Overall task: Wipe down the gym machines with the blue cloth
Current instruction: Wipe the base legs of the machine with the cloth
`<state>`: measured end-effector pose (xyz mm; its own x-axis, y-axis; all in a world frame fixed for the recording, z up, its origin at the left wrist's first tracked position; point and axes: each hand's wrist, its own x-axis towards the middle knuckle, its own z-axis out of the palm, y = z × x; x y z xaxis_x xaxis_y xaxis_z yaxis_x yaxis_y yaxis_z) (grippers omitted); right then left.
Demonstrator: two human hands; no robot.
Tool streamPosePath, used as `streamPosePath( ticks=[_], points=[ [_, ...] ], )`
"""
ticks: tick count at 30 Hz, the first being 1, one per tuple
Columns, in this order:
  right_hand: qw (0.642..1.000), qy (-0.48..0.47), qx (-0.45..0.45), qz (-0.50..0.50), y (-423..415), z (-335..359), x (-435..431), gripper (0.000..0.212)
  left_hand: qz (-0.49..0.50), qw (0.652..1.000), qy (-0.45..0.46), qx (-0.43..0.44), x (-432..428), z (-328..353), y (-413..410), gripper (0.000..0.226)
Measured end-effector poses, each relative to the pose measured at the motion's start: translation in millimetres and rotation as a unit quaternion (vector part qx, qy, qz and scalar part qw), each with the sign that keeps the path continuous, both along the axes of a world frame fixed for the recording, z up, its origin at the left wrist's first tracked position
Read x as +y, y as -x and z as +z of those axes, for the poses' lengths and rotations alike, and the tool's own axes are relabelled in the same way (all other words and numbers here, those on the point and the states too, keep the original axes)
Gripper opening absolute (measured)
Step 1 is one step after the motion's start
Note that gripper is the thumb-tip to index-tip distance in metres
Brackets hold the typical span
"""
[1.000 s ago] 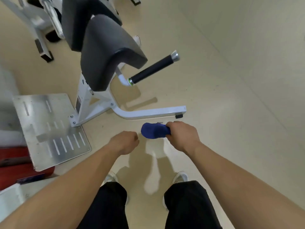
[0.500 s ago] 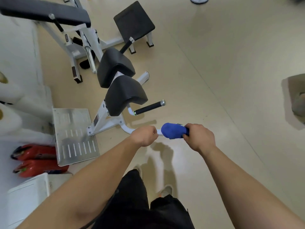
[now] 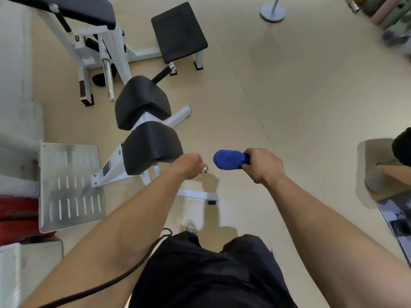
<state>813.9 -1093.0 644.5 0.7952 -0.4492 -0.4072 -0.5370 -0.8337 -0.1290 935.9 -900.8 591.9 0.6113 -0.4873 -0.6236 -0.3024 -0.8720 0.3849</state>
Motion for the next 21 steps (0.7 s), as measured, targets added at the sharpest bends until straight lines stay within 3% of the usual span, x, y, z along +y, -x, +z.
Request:
streamPosePath(
  ticks=[7,11,14,17,20,21],
  points=[
    [0.992,-0.032,-0.002,0.123,-99.9,-19.3,-51.1,0.018,0.133,0.991,0.008,-0.004,-26.8,-14.0,-43.7,0.034],
    [0.971,-0.059,-0.023,0.231,-160.6,-31.1,-92.3,0.020,0.312,0.946,0.091,-0.006,-64.6,-20.2,-53.8,0.054],
    [0.931,-0.107,-0.035,0.348,-199.6,-24.4,-121.3,0.024,0.380,0.911,0.140,-0.072,-107.6,-15.3,-51.6,0.064],
    [0.886,-0.171,-0.037,0.430,-226.9,-10.0,-153.2,0.026,0.434,0.876,0.187,-0.094,-154.2,-7.2,-44.4,0.041],
    [0.853,-0.222,-0.044,0.469,-251.5,-8.7,-173.9,0.021,0.529,0.813,0.209,-0.128,-192.8,3.9,-40.3,0.003],
    [0.848,-0.232,-0.051,0.474,-259.0,-10.6,-176.8,0.020,0.555,0.793,0.209,-0.139,-202.3,7.8,-42.6,0.009]
  ],
)
